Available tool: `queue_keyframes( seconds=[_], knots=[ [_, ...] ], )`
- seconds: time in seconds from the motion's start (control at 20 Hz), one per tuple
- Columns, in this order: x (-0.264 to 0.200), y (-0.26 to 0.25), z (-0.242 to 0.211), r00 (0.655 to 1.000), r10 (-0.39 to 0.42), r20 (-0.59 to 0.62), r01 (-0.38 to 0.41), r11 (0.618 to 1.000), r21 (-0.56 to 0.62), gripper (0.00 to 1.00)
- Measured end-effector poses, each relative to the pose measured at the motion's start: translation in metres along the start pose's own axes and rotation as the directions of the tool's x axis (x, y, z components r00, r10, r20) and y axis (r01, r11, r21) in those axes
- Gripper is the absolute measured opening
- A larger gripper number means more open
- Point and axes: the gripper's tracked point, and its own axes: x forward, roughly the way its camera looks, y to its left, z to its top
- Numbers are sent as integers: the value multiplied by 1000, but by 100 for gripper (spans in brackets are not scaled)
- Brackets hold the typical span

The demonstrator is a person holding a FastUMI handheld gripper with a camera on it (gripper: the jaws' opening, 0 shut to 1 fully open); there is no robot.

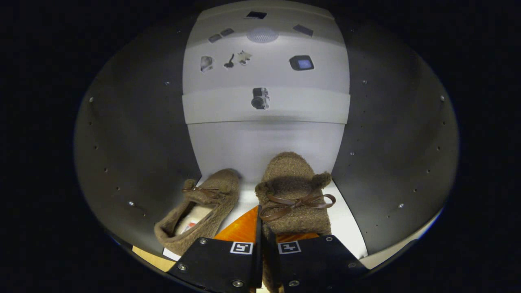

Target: Open the shoe cabinet door, grab the shoes and put them into the shoe cabinet, then close the shoe cabinet door.

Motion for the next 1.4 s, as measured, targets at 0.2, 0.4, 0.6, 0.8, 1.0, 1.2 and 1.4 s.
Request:
queue_keyframes(
  seconds=[0.2, 0.4, 0.6, 0.8, 1.0, 1.2, 1.4],
  knots=[
    [26, -6, -8, 999, -23, -40, 23, 1000, 5, 8],
    [40, -9, -23, 994, -11, -106, 17, 999, 50, 9],
    [40, -7, -24, 994, -19, -112, 24, 999, 48, 18],
    [24, -7, -21, 995, -28, -97, 31, 999, 30, 21],
    [2, -8, -18, 997, -39, -68, 42, 999, 30, 22],
    [-30, -6, -11, 999, -41, -29, 42, 999, 33, 22],
    [-71, -5, -6, 998, -59, 17, 58, 998, 15, 21]
  ],
)
